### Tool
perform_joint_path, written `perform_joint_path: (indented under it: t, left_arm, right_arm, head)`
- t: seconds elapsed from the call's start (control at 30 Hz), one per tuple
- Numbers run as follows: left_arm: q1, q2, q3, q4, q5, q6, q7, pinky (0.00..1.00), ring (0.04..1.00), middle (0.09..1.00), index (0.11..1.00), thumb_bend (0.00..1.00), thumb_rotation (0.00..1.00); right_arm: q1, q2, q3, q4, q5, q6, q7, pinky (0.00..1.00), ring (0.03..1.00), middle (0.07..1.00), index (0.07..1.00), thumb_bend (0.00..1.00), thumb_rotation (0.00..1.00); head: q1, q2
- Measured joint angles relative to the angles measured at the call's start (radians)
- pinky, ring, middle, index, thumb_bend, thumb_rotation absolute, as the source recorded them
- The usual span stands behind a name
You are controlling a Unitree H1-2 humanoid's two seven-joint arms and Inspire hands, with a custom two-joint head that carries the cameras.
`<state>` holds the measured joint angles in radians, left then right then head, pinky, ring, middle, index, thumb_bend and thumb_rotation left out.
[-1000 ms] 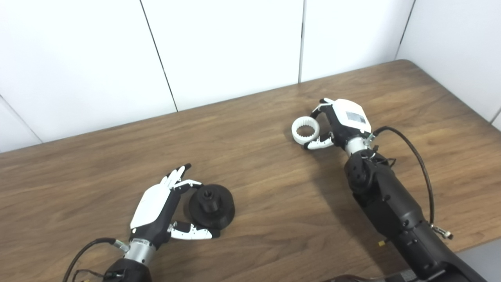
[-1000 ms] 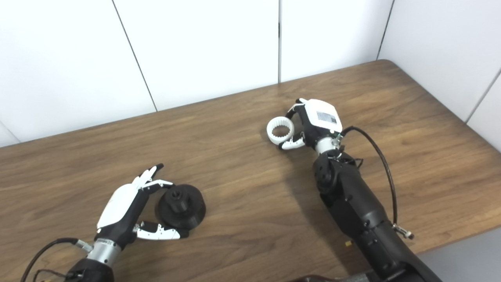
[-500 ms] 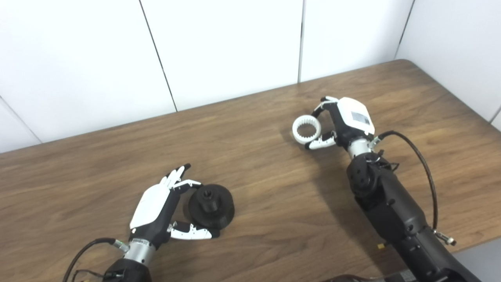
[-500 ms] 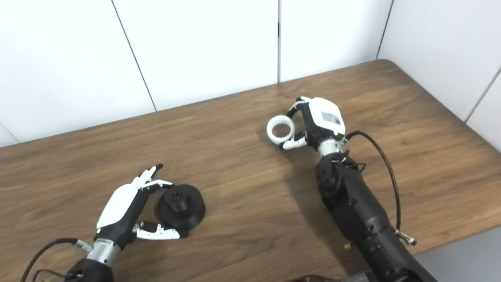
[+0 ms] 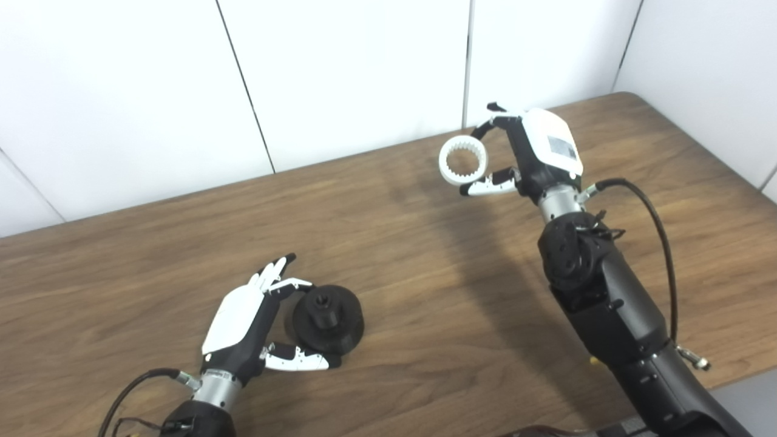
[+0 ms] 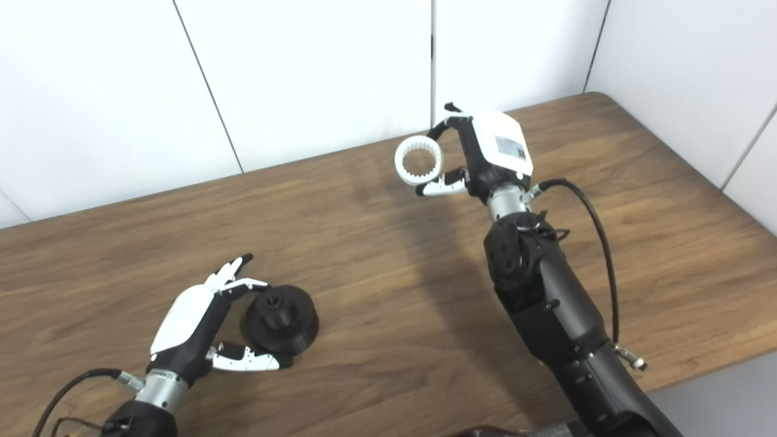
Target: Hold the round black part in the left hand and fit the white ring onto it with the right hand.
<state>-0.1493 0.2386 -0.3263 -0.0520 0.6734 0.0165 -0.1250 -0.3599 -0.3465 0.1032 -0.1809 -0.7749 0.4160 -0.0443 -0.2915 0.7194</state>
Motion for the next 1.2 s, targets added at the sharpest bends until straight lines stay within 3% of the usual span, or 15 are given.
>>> perform_joint_path:
  t: [0.33, 0.73, 0.97, 1.2]
  left_arm:
    - [0.0, -0.004, -0.003, -0.003, 0.001, 0.011, -0.001, 1.0, 1.0, 1.0, 0.617, 0.88, 0.29]
    - [-0.001, -0.007, -0.003, -0.005, 0.015, 0.013, 0.0, 1.0, 1.0, 1.0, 0.616, 0.88, 0.28]
    - [-0.002, -0.008, -0.003, -0.004, 0.016, 0.011, 0.0, 1.0, 1.0, 1.0, 0.616, 0.88, 0.29]
    - [-0.002, -0.03, -0.007, -0.003, 0.034, 0.019, 0.005, 1.0, 1.0, 1.0, 0.609, 0.89, 0.28]
  right_arm:
    - [0.035, 0.01, -0.003, -0.09, 0.001, -0.029, -0.007, 0.87, 0.827, 0.85, 0.492, 0.52, 0.15]
    - [0.346, 0.152, 0.053, -0.287, -0.057, -0.066, -0.029, 0.88, 0.837, 0.848, 0.493, 0.52, 0.15]
    - [0.44, 0.198, 0.065, -0.312, -0.074, -0.113, -0.05, 0.9, 0.84, 0.847, 0.493, 0.52, 0.14]
    - [0.45, 0.193, 0.053, -0.338, -0.069, -0.145, -0.048, 0.89, 0.837, 0.841, 0.493, 0.52, 0.14]
  head:
    - [0.018, 0.014]
    - [0.018, 0.015]
    - [0.024, 0.017]
    - [0.187, 0.04]
